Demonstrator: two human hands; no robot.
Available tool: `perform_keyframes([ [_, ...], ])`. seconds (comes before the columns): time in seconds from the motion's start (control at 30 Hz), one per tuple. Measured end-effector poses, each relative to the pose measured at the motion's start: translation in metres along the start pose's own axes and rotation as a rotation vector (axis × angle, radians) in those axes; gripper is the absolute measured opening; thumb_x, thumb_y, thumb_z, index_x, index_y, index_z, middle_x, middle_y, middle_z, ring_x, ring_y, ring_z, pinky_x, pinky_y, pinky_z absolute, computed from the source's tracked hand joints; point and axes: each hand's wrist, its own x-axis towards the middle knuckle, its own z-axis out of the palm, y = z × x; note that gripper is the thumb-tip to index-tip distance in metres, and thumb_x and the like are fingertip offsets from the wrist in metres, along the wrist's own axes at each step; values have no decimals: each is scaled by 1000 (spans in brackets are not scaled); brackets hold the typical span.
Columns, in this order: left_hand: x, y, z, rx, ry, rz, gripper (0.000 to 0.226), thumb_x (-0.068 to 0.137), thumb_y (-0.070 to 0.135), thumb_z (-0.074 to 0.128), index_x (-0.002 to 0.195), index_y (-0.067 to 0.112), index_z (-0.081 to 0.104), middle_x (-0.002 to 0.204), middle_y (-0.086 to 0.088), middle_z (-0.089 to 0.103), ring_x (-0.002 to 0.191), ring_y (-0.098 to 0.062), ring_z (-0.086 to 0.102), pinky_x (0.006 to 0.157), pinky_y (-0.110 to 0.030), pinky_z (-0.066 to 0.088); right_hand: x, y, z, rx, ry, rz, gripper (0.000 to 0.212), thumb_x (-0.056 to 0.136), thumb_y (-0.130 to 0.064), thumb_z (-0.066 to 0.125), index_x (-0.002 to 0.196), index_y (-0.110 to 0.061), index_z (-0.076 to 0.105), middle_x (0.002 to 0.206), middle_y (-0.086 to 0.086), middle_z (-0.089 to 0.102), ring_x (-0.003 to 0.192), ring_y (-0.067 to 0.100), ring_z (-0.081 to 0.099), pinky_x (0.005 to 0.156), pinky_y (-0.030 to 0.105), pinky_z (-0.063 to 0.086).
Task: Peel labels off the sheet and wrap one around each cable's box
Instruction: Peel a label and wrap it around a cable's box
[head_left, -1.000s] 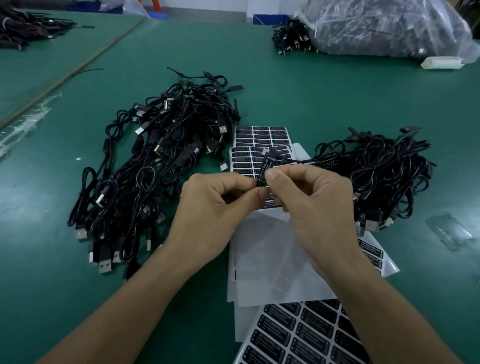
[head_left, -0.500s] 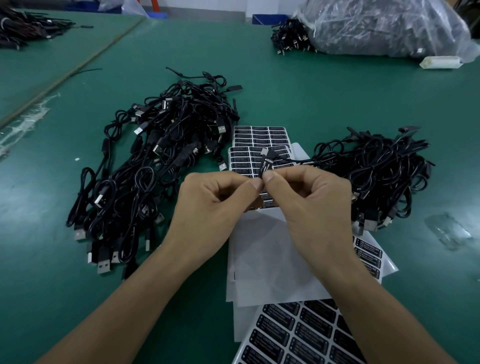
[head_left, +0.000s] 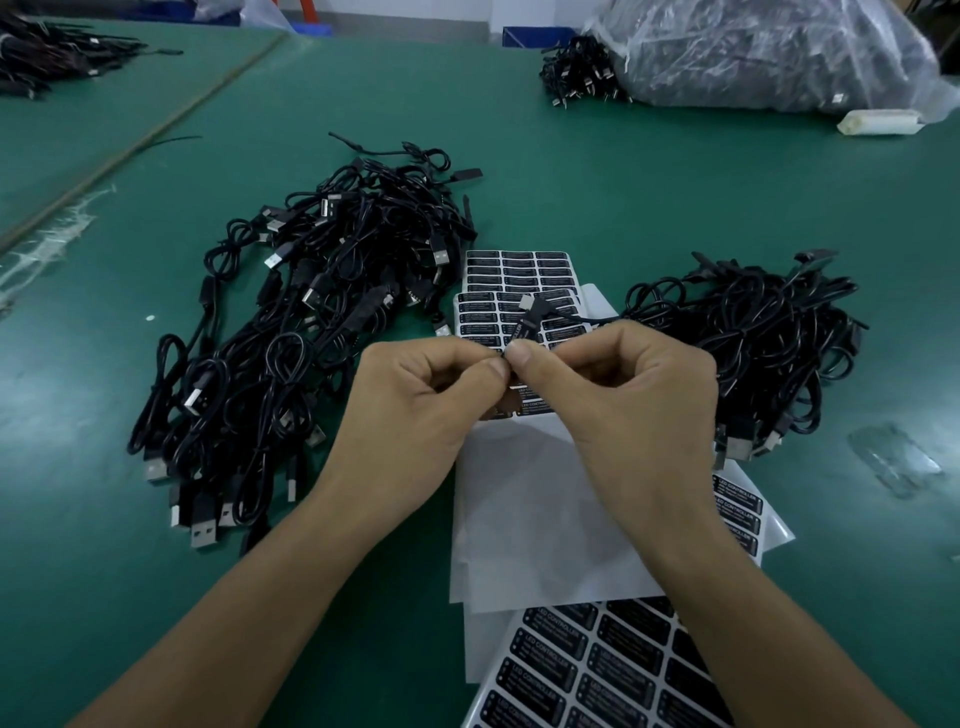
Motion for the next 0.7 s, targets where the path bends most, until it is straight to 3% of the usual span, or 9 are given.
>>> perform_keyframes([
  [0.17,0,-1,1,-27,3,6,20,92,6,64,81,14,78,76,-4,76,71,-13,71,70,-22,58,1,4,-1,4,4,31,16,77,-31,86,73,-23,72,64,-9,70,56,1,61,54,13,47],
  [0.3,1,-2,2,-49,10,-3,17,86,16,63,81,13,78,76,-6,75,77,-31,71,74,-37,60,3,7,-1,71,-29,84,20,78,-25,85,93,-27,71,75,-8,73,68,5,68,63,15,53],
  [0.43,0,-1,1,-54,-1,-5,15,86,16,64,80,11,78,75,-8,75,76,-37,69,74,-49,58,3,7,1,141,-92,77,23,83,-15,81,103,-21,72,77,-10,74,73,4,70,68,16,55],
  [0.6,-2,0,2,1,-25,41,14,86,18,67,76,12,75,69,-12,69,69,-44,61,62,-54,51,3,6,1,168,-84,61,13,81,-18,82,91,-17,73,77,-1,75,72,14,72,68,22,58],
  [0.7,-2,-1,2,78,-26,90,19,89,26,68,76,15,74,66,-7,68,62,-35,60,58,-48,48,3,5,1,139,-100,32,5,88,-17,75,85,-21,74,75,-3,75,71,14,70,69,25,59],
])
